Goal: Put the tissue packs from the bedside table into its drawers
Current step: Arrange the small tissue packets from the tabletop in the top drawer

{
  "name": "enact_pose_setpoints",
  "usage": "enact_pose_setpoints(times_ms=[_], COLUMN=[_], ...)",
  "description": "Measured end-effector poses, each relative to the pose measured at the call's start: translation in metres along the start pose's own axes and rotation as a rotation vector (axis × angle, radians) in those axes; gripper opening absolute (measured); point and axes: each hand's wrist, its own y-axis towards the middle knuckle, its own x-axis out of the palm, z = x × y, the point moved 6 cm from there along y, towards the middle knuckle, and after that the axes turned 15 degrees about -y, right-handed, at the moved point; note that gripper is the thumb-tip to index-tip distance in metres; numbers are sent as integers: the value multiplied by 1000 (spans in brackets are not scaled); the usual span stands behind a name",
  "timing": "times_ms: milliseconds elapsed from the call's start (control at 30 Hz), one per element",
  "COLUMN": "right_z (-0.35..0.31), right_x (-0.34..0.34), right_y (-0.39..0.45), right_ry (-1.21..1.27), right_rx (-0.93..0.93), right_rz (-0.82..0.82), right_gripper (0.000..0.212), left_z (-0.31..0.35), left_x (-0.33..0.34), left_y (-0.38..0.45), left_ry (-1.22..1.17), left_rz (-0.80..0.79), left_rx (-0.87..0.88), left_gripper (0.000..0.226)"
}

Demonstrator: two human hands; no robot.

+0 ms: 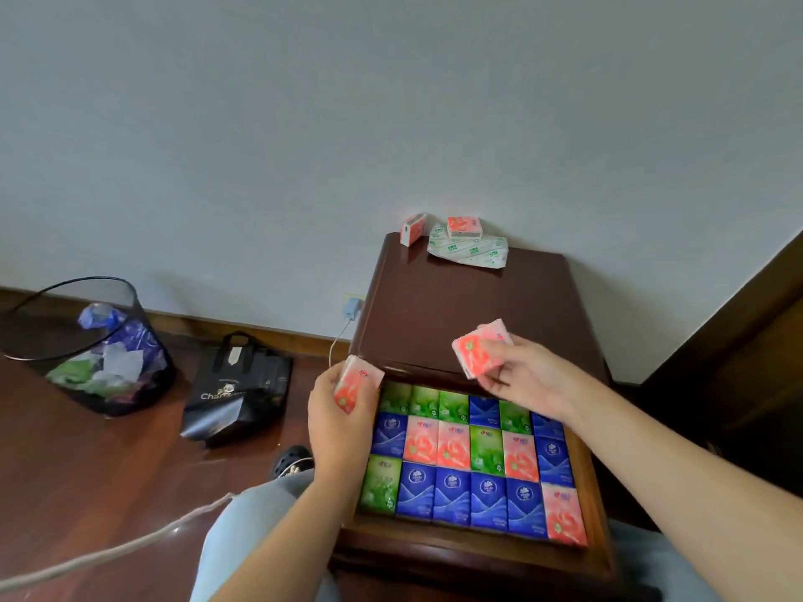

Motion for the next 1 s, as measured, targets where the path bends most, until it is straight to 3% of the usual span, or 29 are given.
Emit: enact_pose_setpoints(times_ms=[167, 233, 333, 533, 733, 1000], right_z=[72, 94, 108, 108, 108, 104], right_x=[43, 54, 66, 95, 100, 100], right_y=[-19, -17, -4, 33, 47, 45], right_ry=[-200, -284, -214, -340, -564, -658], right_rx=[176, 245, 271, 187, 195, 185], right_rz=[-80, 16, 235, 451, 738, 737], right_gripper=[56, 55, 52, 36, 45, 32], left_z=[-30, -39, -45, -50, -55, -55], left_x=[-19, -18, -15, -17, -18, -17], left_y=[-29, -33, -35, -32, -33, -33], left_ry=[-44, -41, -67, -94, -110, -92], left_rz=[14, 11, 18, 30, 52, 22], left_rx=[-99, -135, -146, -161, -179, -231], left_gripper=[24, 20, 17, 19, 32, 35])
